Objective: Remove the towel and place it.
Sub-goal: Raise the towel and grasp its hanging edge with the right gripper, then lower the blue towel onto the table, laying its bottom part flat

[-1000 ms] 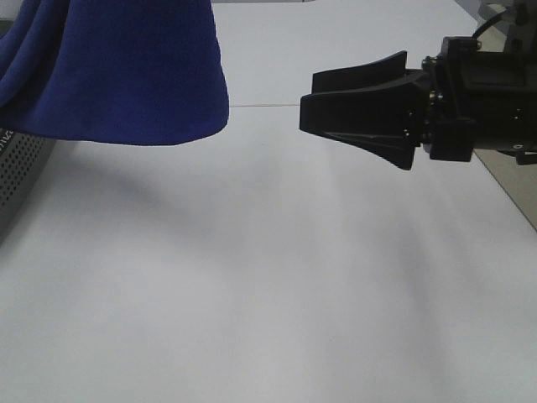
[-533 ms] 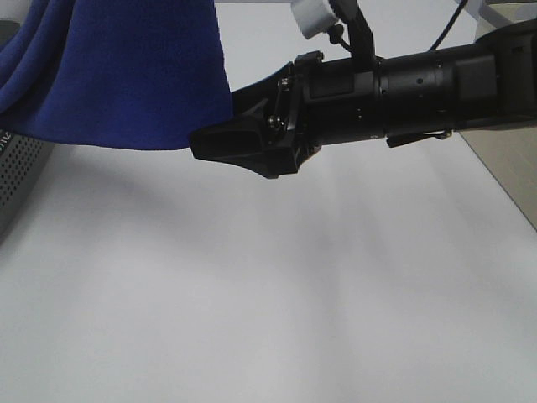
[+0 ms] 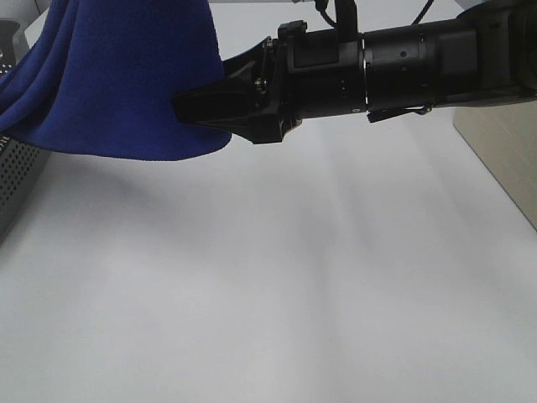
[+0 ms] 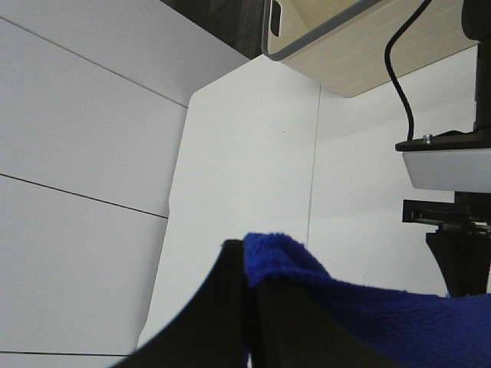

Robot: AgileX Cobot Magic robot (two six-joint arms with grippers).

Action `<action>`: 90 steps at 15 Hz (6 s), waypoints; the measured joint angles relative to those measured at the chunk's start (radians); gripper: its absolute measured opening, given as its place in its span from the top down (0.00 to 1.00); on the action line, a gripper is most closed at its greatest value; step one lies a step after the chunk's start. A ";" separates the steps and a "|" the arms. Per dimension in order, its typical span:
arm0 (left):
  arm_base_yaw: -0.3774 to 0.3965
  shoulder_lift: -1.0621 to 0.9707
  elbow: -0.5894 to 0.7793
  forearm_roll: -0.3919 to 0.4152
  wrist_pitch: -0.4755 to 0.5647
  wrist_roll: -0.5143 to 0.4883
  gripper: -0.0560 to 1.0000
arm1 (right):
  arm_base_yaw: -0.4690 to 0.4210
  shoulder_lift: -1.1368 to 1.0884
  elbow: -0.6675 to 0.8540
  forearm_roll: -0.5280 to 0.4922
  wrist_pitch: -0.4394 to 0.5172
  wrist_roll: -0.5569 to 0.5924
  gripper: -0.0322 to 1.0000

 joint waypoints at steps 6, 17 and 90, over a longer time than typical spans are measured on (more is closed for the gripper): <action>0.000 0.012 0.000 0.021 0.000 -0.005 0.95 | 0.000 -0.031 0.000 -0.124 -0.024 0.299 0.95; 0.000 0.125 0.000 0.022 -0.145 -0.314 0.95 | 0.000 -0.234 -0.466 -1.649 0.266 1.749 0.95; 0.268 0.228 0.330 -0.060 0.323 -0.855 0.95 | -0.118 -0.002 -0.548 -1.588 0.365 1.815 0.95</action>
